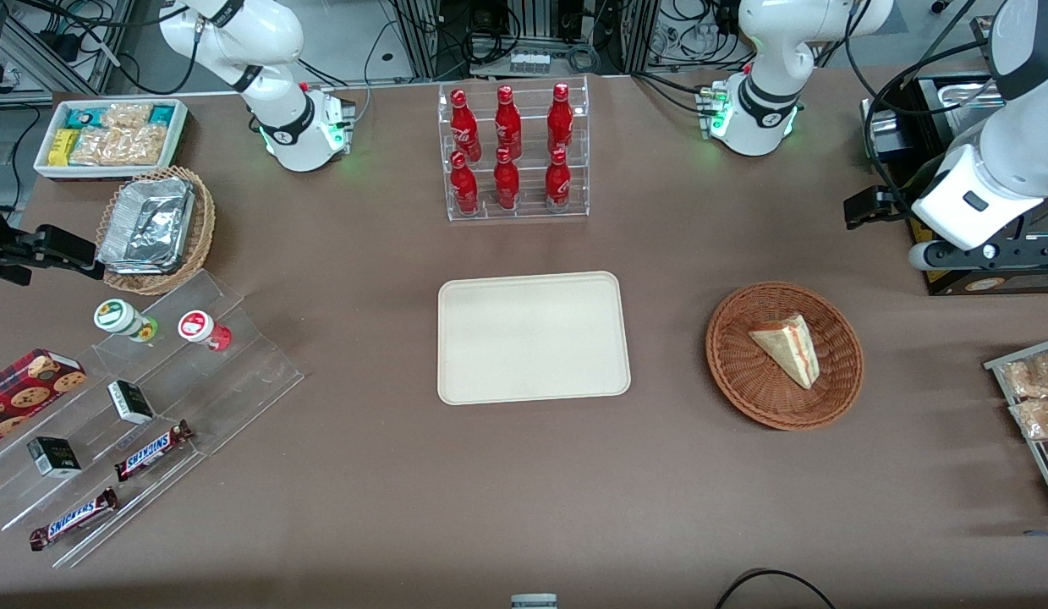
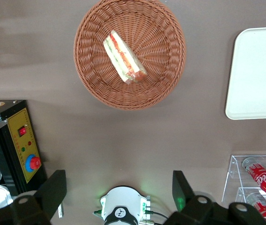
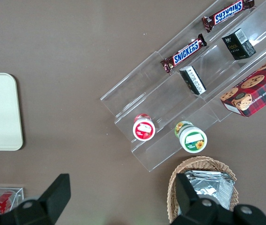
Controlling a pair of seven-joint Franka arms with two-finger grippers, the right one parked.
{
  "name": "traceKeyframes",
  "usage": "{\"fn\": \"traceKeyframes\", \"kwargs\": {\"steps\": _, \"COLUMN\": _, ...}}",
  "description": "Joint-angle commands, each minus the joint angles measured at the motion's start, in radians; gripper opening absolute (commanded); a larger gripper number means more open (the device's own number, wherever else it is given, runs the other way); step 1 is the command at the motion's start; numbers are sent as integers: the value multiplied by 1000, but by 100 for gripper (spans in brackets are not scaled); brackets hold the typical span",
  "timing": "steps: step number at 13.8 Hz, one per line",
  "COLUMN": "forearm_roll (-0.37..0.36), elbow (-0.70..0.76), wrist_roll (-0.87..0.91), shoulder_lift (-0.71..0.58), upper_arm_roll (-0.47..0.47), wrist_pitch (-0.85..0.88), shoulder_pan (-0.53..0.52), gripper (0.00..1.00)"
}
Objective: Place sandwich from basket to tray
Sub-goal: 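Move the left gripper down over the sandwich in the wicker basket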
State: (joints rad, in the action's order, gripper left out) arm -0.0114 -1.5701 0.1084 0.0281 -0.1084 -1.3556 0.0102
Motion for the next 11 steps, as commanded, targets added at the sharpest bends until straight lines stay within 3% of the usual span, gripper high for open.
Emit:
{"fn": "traceKeyframes", "kwargs": {"steps": 1, "forearm_roll": 13, "elbow": 12, "wrist_roll": -13, "shoulder_lift": 0, "upper_arm_roll": 10, "wrist_pitch": -11, "shoulder_pan": 8, "gripper": 100}}
{"fn": "traceKeyframes", "kwargs": {"steps": 6, "forearm_roll": -2, "elbow": -49, "wrist_roll": -15, "shoulder_lift": 0, "upper_arm_roll": 10, "wrist_pitch": -63, "shoulder_pan": 7, "gripper": 100}}
{"fn": "traceKeyframes", "kwargs": {"steps": 11, "forearm_roll": -5, "elbow": -233, "wrist_roll": -15, "shoulder_lift": 1, "upper_arm_roll": 13, "wrist_pitch": -273, "shoulder_pan": 4, "gripper": 100}}
